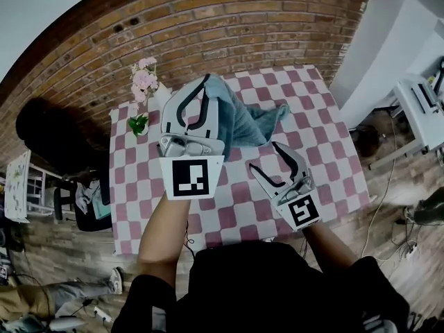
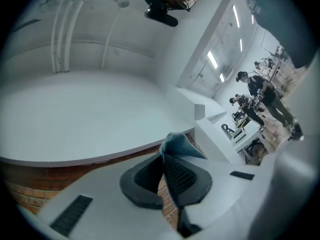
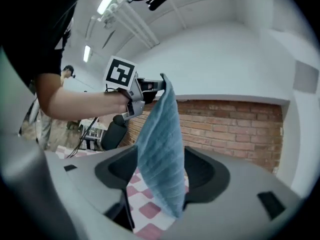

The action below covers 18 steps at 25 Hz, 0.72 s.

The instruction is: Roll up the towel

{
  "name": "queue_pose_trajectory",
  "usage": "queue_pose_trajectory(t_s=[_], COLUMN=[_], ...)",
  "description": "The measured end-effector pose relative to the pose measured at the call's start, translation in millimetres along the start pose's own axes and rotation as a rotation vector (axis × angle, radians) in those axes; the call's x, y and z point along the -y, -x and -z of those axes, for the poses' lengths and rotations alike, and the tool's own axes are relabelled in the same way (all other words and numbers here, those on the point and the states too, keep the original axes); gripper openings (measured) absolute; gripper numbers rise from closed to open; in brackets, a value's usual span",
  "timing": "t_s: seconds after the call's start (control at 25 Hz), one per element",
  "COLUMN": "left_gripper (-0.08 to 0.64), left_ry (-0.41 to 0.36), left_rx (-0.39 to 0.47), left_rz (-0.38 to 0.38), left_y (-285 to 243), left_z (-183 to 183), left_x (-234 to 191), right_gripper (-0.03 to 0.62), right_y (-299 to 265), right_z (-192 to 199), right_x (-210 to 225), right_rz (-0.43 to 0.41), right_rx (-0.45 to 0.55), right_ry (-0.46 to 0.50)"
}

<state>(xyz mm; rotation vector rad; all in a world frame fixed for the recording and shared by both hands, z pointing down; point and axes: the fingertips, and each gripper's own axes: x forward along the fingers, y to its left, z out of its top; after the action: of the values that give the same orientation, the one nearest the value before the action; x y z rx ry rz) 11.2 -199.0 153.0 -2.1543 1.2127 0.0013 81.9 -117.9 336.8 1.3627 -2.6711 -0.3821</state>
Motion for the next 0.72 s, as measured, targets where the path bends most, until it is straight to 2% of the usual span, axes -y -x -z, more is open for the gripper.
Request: queue_pose_trajectory(t_s=[0.12, 0.2, 0.28, 0.36, 0.44, 0.52, 0.6, 0.72], left_gripper=[0.005, 0.005, 0.005, 0.005, 0.005, 0.005, 0.005, 0.006], left_ry=[0.019, 0.060, 0.093, 0.089, 0.094, 0.104, 0.101, 0.077], left_rx=[0.004, 0.006, 0.014, 0.027, 0.044, 0.059, 0.065, 0.074], left_rz=[-0.007, -0.010, -0.007, -0.005, -0.005, -0.001, 0.000, -0.008], left_y=[-4, -6, -10, -15, -20, -24, -27, -32], left_z=[-5, -8, -15, -26, -38, -50, -59, -72], left_x=[-7, -11, -13, -15, -13, -9, -7, -7], right_gripper=[0.293, 0.296, 0.299, 0.313, 0.316, 0.334, 0.339, 0.339], right_y=[0, -3, -8, -17, -24, -29, -33, -28], right_z=[25, 38, 46, 50, 54, 55, 52, 57], right_x=[-15, -28, -43, -55, -60, -55, -42, -24], right_rz=[-0.034, -0.079, -0.114, -0.121, -0.080, 0.000, 0.071, 0.118], right_rx=[-0.024, -0.039, -0.048, -0.041, -0.029, 0.013, 0.077, 0.116], right_ry=[-0.198, -0.246, -0.211, -0.124, -0.020, 0.005, -0.070, -0.288])
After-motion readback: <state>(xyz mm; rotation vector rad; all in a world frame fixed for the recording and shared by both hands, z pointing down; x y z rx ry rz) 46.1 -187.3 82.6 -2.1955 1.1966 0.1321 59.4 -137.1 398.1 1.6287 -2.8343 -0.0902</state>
